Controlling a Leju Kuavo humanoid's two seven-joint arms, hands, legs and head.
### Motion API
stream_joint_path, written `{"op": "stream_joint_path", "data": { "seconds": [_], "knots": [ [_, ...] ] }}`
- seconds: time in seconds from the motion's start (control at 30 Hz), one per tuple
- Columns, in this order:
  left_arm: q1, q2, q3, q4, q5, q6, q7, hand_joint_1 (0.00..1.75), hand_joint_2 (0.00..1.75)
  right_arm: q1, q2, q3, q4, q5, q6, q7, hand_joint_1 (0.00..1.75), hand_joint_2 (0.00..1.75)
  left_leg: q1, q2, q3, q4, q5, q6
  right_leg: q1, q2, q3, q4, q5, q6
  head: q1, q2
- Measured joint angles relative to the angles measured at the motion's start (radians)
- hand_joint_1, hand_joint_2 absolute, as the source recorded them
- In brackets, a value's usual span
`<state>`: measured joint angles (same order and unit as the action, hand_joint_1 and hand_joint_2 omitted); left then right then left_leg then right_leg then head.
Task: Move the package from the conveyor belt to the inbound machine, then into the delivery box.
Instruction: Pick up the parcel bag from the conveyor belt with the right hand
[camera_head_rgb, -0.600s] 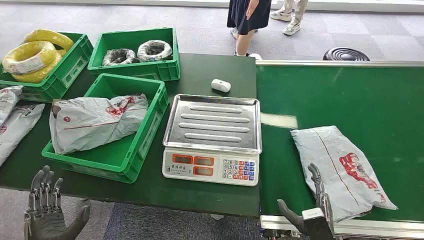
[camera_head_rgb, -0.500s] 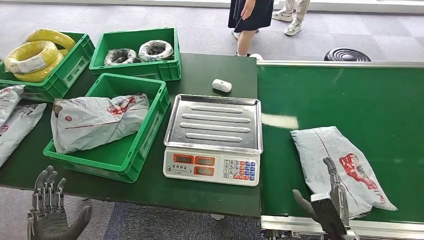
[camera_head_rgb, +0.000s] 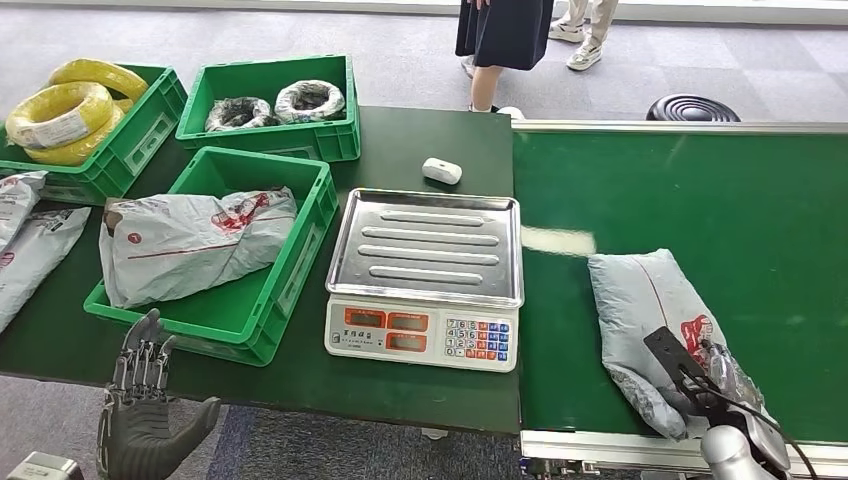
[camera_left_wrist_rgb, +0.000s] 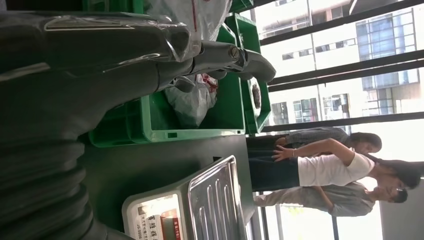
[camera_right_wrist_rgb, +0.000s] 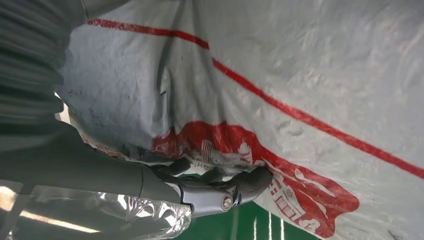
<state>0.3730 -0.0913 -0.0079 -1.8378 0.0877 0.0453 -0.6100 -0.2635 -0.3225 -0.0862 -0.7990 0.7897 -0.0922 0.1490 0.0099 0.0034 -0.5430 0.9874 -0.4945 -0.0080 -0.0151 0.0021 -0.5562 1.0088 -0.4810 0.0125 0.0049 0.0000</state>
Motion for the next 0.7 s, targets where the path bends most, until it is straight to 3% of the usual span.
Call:
{"op": "stream_joint_path", "data": {
  "seconds": [0.1, 0.3, 0.5, 0.7],
  "knots": [
    [-0.011, -0.003, 0.000, 0.003, -0.007, -0.005, 0.005, 0.00, 1.75, -0.064, -0.002, 0.000, 0.089, 0.007, 0.028, 0.003, 1.75, 1.75, 0.000, 0.002, 0.003, 0.000, -0.001, 0.000, 0.000, 0.001, 0.003, 0.000, 0.000, 0.000, 0.000, 0.000],
    [-0.020, -0.026, 0.013, -0.002, -0.033, -0.024, 0.032, 0.00, 1.75, -0.161, 0.005, -0.005, 0.188, -0.004, 0.005, -0.002, 1.75, 1.75, -0.001, 0.001, 0.003, 0.001, 0.000, 0.002, -0.001, 0.001, 0.006, 0.000, 0.002, 0.002, 0.000, 0.000],
    [-0.020, -0.069, 0.046, -0.020, -0.059, -0.056, 0.041, 0.00, 1.75, -0.207, 0.027, -0.043, 0.184, -0.047, -0.150, -0.076, 1.75, 1.75, -0.001, -0.002, -0.001, 0.002, 0.002, 0.002, -0.001, 0.000, 0.003, 0.000, 0.003, 0.002, 0.000, 0.000],
    [-0.021, -0.093, 0.057, -0.025, -0.067, -0.067, 0.033, 0.00, 1.75, -0.248, 0.043, -0.089, 0.008, -0.119, -0.338, -0.195, 1.75, 1.75, -0.001, -0.003, -0.005, 0.002, 0.003, 0.003, -0.001, -0.002, -0.002, 0.001, 0.003, 0.002, 0.000, 0.000]
  ]
}}
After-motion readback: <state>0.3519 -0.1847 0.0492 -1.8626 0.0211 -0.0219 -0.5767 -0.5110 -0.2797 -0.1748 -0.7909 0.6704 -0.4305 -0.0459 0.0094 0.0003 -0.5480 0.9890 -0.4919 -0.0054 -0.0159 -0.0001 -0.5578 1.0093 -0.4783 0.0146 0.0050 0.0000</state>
